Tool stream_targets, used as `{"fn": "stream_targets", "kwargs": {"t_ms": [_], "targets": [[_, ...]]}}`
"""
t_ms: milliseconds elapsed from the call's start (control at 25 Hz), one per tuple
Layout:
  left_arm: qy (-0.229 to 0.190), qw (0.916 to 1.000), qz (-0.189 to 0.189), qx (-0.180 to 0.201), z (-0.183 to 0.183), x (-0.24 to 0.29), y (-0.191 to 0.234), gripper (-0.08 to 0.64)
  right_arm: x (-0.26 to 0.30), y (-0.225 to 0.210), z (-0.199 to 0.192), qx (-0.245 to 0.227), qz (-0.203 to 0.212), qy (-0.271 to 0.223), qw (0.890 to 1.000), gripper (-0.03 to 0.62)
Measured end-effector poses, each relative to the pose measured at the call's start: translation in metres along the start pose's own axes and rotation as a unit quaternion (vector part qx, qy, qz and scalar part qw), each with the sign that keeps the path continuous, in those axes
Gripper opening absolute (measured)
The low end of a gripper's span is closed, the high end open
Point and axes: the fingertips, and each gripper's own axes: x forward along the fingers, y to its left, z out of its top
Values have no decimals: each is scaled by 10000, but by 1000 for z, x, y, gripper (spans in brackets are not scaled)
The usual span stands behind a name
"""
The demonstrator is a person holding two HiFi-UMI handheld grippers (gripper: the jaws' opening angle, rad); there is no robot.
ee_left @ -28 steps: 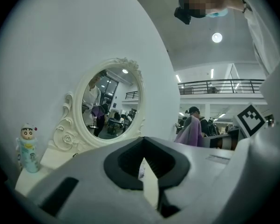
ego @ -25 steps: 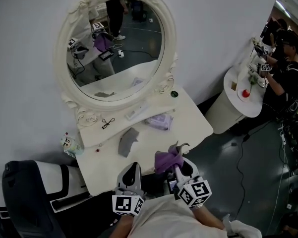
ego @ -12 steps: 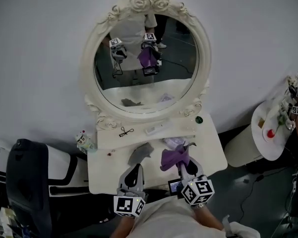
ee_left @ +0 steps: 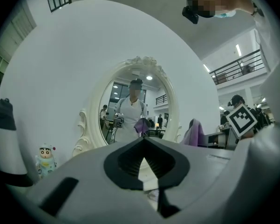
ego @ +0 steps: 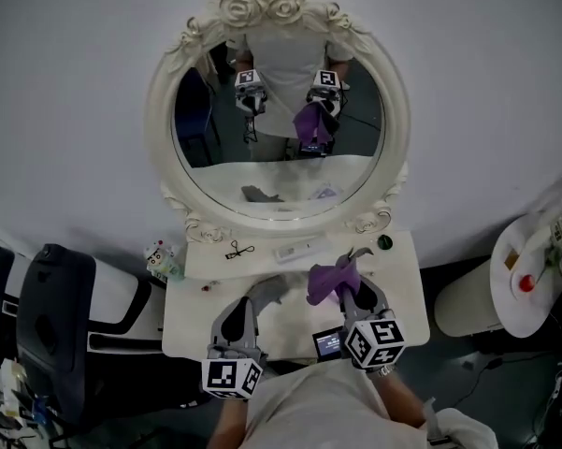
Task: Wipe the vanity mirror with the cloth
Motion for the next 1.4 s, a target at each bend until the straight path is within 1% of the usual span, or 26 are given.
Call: {"fn": "stream_targets", "kwargs": {"t_ms": [160, 280, 480, 600, 720, 840, 920, 1000, 1160, 1280, 1400], "targets": [[11, 10000, -13, 67, 14, 29, 5, 0, 11, -18, 20, -39, -195, -46, 9998, 61], [-13, 9999, -123, 95, 34, 52, 9, 0, 25, -26, 51, -116, -365, -240, 9990, 61], [-281, 9990, -342, 95, 87, 83, 22, 0, 55, -26, 129, -452, -489, -634, 9958, 60], [-442, 9975, -501, 236, 118, 95, 29, 0, 71, -21, 180, -631, -547, -852, 9929, 60], [-562, 9959, -644, 307, 147, 106, 35, 0, 85, -9, 232, -810, -498, -1110, 9893, 60], [-561, 9943, -708, 559, 174, 116, 41, 0, 99, 10, 280, -1197, -415, -1329, 9830, 58], [-547, 9939, -717, 633, 189, 121, 45, 0, 108, 20, 305, -1416, -458, -1425, 9785, 58], [-582, 9936, -748, 621, 200, 123, 47, 0, 119, 26, 325, -1519, -538, -1453, 9762, 58], [-724, 9915, -740, 783, 212, 122, 51, 0, 141, 31, 352, -1487, -590, -1295, 9786, 58], [-754, 9925, -679, 685, 210, 114, 61, 0, 151, 39, 361, -1590, -641, -1310, 9765, 58], [-739, 9940, -514, 618, 208, 104, 80, 0, 156, 52, 366, -1703, -670, -1438, 9725, 58]]}}
